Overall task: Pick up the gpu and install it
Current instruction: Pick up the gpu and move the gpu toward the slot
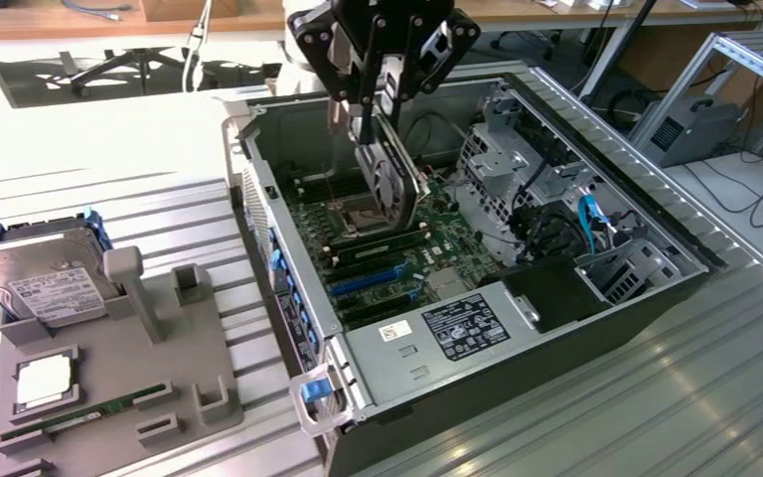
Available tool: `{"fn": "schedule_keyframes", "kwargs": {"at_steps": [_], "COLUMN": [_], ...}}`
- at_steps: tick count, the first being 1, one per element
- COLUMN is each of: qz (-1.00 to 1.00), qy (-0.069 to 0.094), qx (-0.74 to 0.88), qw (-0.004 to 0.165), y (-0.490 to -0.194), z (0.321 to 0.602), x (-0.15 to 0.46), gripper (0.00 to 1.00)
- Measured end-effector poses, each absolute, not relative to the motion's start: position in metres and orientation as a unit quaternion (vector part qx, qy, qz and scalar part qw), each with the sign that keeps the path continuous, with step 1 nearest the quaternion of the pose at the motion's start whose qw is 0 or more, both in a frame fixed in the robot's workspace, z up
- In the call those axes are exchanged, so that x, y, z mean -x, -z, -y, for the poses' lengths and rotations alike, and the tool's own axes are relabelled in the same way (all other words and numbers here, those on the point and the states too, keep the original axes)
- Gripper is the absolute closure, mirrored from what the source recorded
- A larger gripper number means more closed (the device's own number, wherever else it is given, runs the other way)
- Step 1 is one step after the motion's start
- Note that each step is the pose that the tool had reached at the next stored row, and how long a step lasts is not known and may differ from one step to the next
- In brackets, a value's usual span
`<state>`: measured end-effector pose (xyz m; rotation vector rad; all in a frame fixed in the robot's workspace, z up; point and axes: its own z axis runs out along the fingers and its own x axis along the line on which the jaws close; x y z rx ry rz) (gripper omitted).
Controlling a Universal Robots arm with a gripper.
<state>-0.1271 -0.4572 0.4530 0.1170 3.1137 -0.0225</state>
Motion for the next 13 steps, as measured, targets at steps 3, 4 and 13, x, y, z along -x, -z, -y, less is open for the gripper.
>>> {"fn": "schedule_keyframes", "kwargs": {"at_steps": [3, 4, 13], "qz": [-0.999, -0.999, -0.999], "qy": [0.007, 0.007, 0.007], "qx": [-0.038, -0.038, -0.038], "qw": [0.013, 0.013, 0.013], "y": [-0.453, -0.453, -0.452], "z": [0.457, 0.457, 0.457], "x": [0.124, 0.123, 0.114], "gripper": [0.73, 0.73, 0.73]}}
